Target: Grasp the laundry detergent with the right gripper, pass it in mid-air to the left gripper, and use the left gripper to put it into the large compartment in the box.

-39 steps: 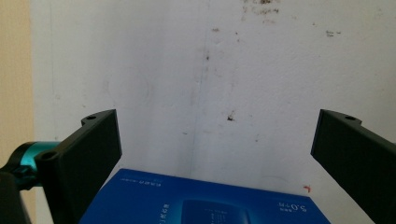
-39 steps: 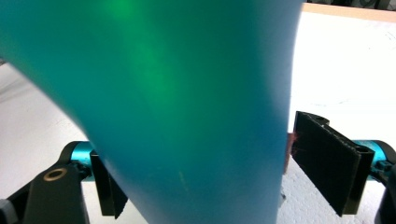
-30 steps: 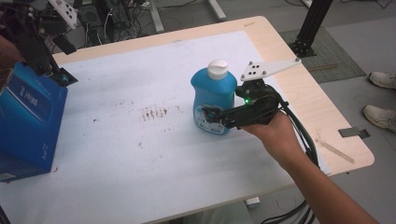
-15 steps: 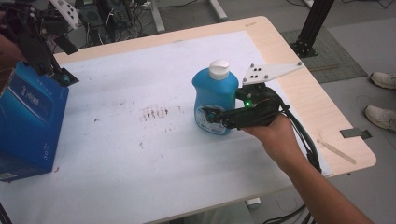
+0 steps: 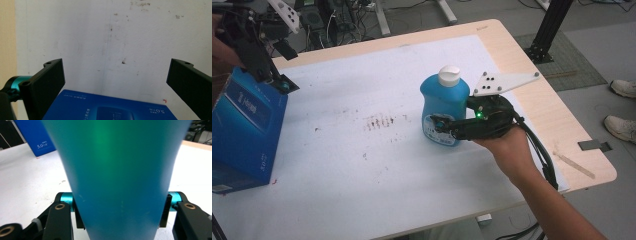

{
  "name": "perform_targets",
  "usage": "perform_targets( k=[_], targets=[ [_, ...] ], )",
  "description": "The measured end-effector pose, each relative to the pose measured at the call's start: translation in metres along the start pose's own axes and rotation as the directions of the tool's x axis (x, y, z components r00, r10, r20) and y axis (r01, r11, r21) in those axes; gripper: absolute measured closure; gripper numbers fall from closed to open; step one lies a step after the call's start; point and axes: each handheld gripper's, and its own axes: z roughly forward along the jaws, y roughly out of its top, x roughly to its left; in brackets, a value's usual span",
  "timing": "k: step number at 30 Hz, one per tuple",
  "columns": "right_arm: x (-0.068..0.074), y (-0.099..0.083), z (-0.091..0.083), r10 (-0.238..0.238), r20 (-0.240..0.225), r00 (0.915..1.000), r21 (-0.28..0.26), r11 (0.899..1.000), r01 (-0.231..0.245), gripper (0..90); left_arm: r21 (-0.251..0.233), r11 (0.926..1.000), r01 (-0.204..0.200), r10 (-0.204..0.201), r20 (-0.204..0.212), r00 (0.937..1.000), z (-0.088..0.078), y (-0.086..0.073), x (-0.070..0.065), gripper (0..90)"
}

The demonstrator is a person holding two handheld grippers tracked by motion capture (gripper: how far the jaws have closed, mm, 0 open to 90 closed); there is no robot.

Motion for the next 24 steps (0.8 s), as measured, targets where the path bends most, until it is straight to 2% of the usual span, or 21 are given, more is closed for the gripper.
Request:
perform_targets(
  k=[4, 11, 15, 24],
  targets=[
    [0.002, 0.001, -0.001, -0.021, 0.015, 0.9997, 0.0, 1.0, 0.021, 44.7, -0.003, 1.0, 0.002, -0.002, -0.001, 1.0, 0.0, 0.0, 0.0, 1.7],
    [0.001, 0.003, -0.002, -0.025, 0.026, 0.9994, 0.002, 1.0, 0.025, 46.0, -0.001, 1.0, -0.003, 0.003, -0.003, 1.0, 0.0, 0.0, 0.0, 1.7],
    [0.0, 0.007, -0.001, -0.013, 0.004, 0.9999, -0.005, 1.0, 0.013, 46.2, -0.005, 1.0, 0.004, -0.004, -0.003, 1.0, 0.0, 0.001, -0.002, 1.7],
    [0.005, 0.024, -0.003, -0.06, -0.034, 0.9976, 0.014, 0.998, 0.06, 46.4, -0.003, 1.0, 0.003, -0.003, -0.009, 1.0, -0.005, 0.002, -0.006, 1.7]
  ],
)
